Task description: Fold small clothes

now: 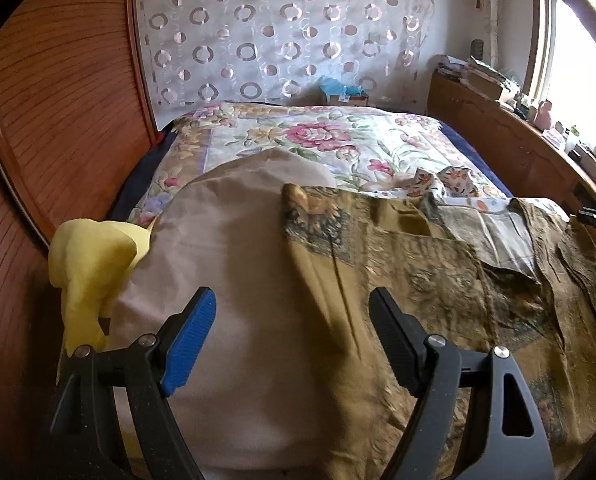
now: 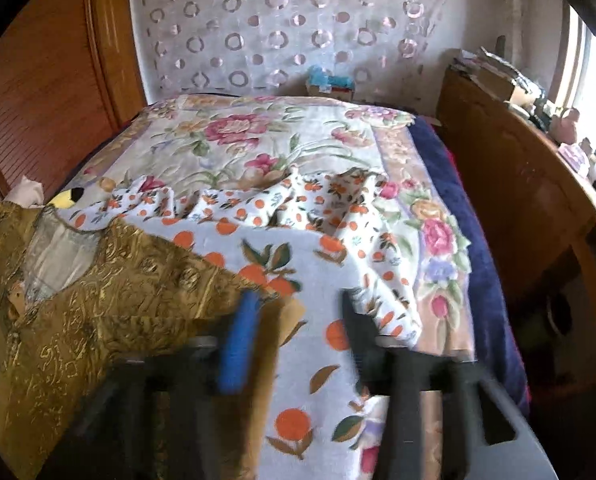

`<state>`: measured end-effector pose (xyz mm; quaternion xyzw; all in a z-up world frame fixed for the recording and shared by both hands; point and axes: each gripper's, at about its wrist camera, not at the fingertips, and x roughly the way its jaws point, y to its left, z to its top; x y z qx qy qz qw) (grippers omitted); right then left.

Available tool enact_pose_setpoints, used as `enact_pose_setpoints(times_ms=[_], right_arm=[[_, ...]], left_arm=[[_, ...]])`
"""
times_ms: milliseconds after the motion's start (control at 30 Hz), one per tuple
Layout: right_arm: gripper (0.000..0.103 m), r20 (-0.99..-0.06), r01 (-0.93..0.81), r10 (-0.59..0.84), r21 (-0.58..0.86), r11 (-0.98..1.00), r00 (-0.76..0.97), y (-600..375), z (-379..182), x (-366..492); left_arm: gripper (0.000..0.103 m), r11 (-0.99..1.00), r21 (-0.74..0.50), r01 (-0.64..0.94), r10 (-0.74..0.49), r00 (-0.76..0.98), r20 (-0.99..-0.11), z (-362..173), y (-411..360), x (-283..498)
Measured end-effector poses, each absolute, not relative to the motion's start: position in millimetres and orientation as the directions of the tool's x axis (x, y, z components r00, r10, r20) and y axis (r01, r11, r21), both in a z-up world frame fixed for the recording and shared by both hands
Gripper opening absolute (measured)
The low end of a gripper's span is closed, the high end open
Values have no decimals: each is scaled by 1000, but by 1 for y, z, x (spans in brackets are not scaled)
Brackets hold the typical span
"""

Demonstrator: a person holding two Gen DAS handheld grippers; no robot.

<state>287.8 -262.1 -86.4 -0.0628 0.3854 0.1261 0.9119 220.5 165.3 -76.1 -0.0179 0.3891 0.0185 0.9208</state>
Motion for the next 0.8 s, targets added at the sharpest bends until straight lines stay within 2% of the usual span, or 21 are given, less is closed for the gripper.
enact_pose_setpoints(times_ms=[133, 300, 667, 800], right_arm=[[67, -736, -305, 212, 9, 952, 643, -260, -96, 284], [67, -761, -313, 228, 34, 949, 608, -270, -109, 289], [68, -729, -315, 226, 15, 949, 647, -273, -117, 283], [68, -728, -316, 225, 13, 949, 647, -273, -117, 283]], left_arm=[[79, 999, -30, -33, 1, 686, -728, -76, 169, 234], [66, 999, -49, 2, -38, 679, -733, -75, 167, 248], [39, 997, -69, 26, -69, 637, -768, -76, 165, 286], [36, 998, -58, 34, -66, 630, -774, -77, 159, 290]])
